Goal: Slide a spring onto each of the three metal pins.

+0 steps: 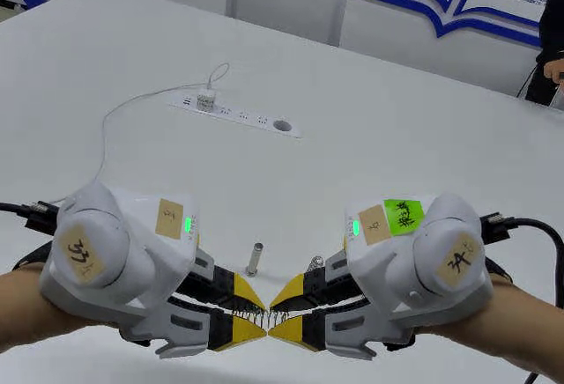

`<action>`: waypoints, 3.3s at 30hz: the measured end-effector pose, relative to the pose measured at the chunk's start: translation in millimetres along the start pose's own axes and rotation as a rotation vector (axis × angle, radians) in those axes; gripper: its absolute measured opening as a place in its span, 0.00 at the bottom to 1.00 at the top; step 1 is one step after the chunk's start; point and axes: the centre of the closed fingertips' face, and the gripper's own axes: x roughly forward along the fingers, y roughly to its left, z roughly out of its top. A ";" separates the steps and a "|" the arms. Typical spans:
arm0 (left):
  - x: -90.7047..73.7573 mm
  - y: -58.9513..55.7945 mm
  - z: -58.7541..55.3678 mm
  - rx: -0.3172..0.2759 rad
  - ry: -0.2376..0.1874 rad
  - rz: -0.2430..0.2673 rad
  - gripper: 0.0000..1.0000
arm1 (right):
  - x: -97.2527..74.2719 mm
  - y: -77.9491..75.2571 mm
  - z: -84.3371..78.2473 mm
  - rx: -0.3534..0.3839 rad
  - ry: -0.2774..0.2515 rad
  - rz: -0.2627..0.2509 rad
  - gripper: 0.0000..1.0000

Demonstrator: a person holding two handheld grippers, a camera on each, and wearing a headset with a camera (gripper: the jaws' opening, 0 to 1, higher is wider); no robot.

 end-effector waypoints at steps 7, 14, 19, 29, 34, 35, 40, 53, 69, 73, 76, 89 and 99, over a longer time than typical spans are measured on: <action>-5.4 4.3 2.9 0.009 -0.012 0.019 0.10 | 3.9 -7.7 -7.6 -0.018 0.026 -0.033 0.14; -7.7 2.3 4.1 0.020 -0.014 0.015 0.10 | -0.5 -2.5 -0.8 0.022 -0.035 -0.020 0.11; -5.3 -0.6 5.1 0.045 0.004 0.016 0.10 | -6.3 -0.6 2.3 0.052 -0.064 -0.015 0.11; -5.1 2.4 8.8 0.057 0.002 0.042 0.10 | -18.8 -2.4 19.8 0.119 -0.185 -0.025 0.11; -6.0 5.1 12.6 0.061 0.006 0.051 0.10 | -21.4 -4.1 24.3 0.121 -0.207 -0.025 0.11; -5.3 5.0 12.7 0.061 0.009 0.051 0.10 | -21.8 -4.0 25.6 0.119 -0.212 -0.023 0.11; -2.1 5.8 15.0 0.071 0.016 0.058 0.10 | -24.6 -5.1 35.2 0.118 -0.257 -0.029 0.11; -3.8 7.1 20.4 0.018 -0.010 0.079 0.11 | -28.0 -6.0 42.8 0.134 -0.287 -0.039 0.10; -34.1 33.1 -13.6 -0.086 0.023 0.225 0.16 | -22.9 -41.9 48.0 0.170 -0.286 -0.097 0.10; -43.0 39.8 -16.7 -0.164 -0.013 0.272 0.18 | -25.4 -61.7 44.0 0.183 -0.264 -0.140 0.11; -47.3 41.0 -21.5 -0.182 -0.010 0.287 0.22 | -28.9 -78.1 40.2 0.204 -0.258 -0.174 0.11; -62.8 49.8 -44.5 -0.245 0.031 0.353 0.31 | -22.9 -115.8 19.8 0.234 -0.204 -0.232 0.11; -67.9 53.3 -53.1 -0.270 0.042 0.382 0.35 | -2.6 -127.0 3.7 0.273 -0.163 -0.231 0.11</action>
